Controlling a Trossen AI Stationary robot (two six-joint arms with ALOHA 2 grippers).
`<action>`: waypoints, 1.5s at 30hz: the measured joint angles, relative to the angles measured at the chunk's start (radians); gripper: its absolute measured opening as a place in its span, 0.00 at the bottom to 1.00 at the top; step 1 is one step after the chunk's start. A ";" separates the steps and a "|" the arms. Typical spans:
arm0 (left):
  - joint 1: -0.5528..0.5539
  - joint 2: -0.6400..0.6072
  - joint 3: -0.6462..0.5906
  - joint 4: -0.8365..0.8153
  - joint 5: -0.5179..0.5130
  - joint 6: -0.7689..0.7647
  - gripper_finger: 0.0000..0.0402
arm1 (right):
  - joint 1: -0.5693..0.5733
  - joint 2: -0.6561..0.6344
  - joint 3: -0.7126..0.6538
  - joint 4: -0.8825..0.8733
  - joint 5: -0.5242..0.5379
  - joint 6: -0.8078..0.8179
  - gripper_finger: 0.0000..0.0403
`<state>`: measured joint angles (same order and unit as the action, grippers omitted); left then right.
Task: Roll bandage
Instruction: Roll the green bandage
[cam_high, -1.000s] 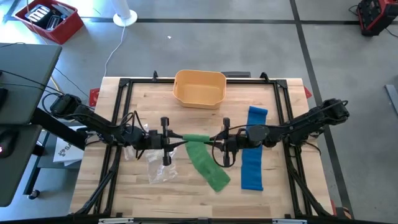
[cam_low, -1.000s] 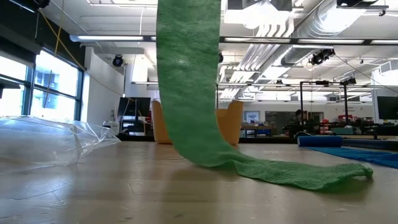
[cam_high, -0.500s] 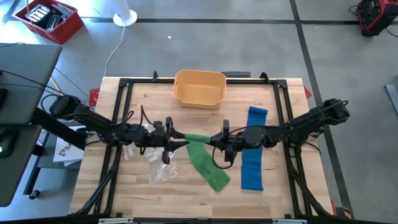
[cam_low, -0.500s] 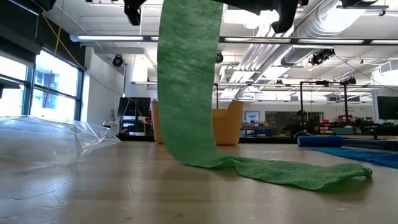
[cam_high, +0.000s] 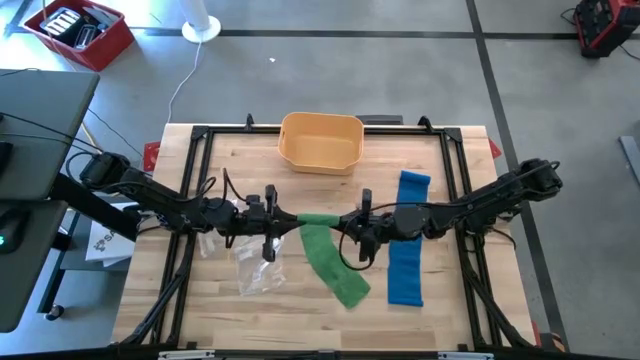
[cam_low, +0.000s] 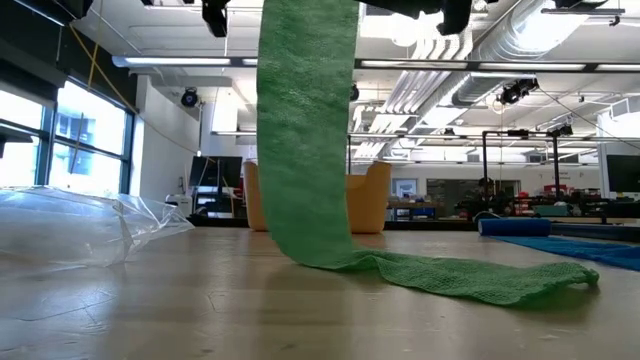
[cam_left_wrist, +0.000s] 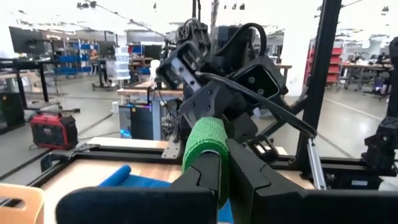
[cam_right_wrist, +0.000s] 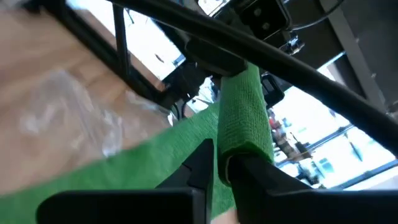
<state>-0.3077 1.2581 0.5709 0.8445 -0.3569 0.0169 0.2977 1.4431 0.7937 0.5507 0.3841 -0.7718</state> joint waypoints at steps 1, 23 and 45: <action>0.000 -0.003 0.000 0.001 0.000 0.007 0.01 | 0.000 0.000 0.000 0.000 -0.002 0.029 0.13; 0.000 -0.114 0.003 0.030 0.025 0.119 0.01 | -0.063 -0.230 -0.025 -0.279 -0.092 0.568 0.35; 0.000 -0.114 0.002 0.044 0.064 0.051 0.01 | -0.101 0.011 0.125 0.088 -0.179 0.143 0.35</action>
<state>-0.3080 1.1442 0.5728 0.8886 -0.2928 0.0679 0.1967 1.4540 0.9187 0.6388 0.2051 -0.6291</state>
